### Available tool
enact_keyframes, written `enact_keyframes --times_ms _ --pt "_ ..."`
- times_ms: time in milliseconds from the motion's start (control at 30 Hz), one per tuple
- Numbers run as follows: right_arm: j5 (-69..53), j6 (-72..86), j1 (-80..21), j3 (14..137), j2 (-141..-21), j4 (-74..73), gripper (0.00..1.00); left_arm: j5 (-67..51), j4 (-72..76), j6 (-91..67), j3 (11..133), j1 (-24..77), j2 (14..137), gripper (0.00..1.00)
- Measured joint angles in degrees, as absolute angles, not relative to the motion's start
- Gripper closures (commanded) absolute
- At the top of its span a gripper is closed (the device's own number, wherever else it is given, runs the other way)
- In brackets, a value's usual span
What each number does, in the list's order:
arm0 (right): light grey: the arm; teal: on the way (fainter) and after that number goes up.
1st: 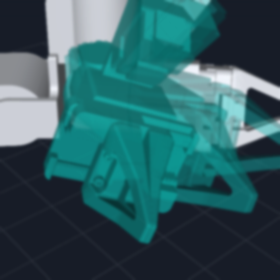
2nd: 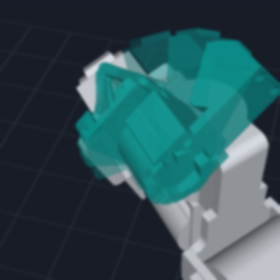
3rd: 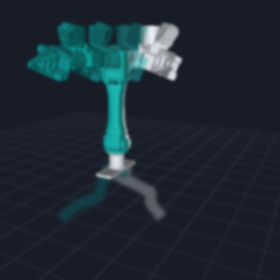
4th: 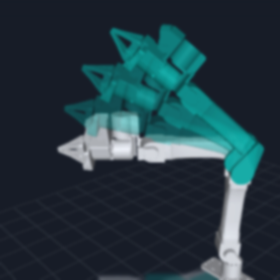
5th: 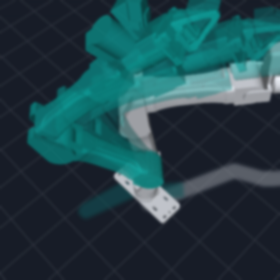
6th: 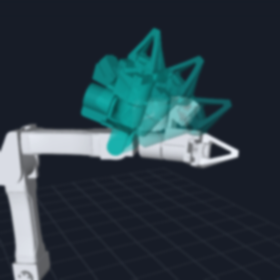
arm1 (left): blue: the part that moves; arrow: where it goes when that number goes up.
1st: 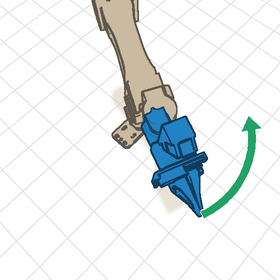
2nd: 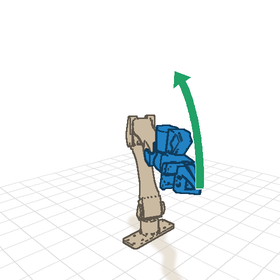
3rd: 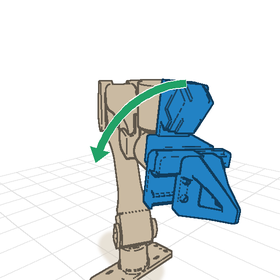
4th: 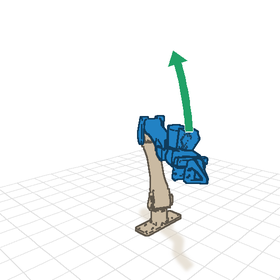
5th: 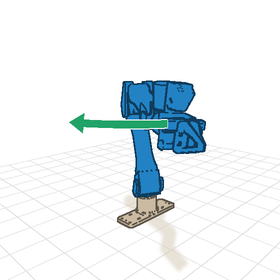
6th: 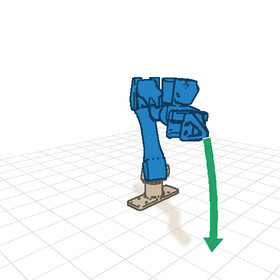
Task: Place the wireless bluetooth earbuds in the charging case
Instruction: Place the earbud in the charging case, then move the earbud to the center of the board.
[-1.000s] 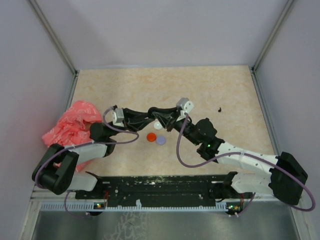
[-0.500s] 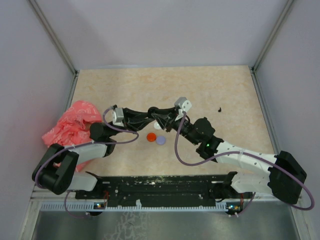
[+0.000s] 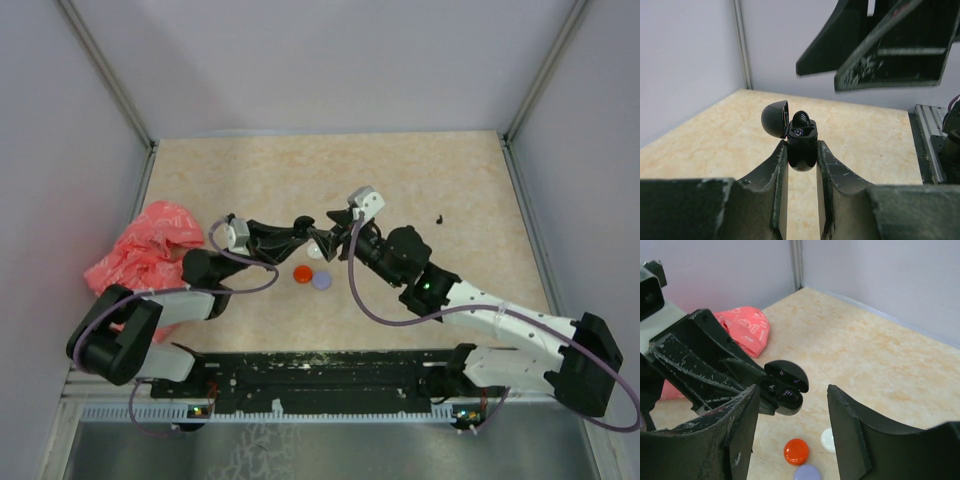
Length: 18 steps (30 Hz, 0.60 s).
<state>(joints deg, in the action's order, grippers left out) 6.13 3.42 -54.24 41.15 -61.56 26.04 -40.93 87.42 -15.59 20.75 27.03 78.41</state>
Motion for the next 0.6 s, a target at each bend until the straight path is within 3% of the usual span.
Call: enact_keyframes --times_ms 600 --pt "11.53 5.08 -34.68 49.93 -63.46 0.03 0.41 -35.31 87.42 -14.92 14.85 27.03 80.88 1.00"
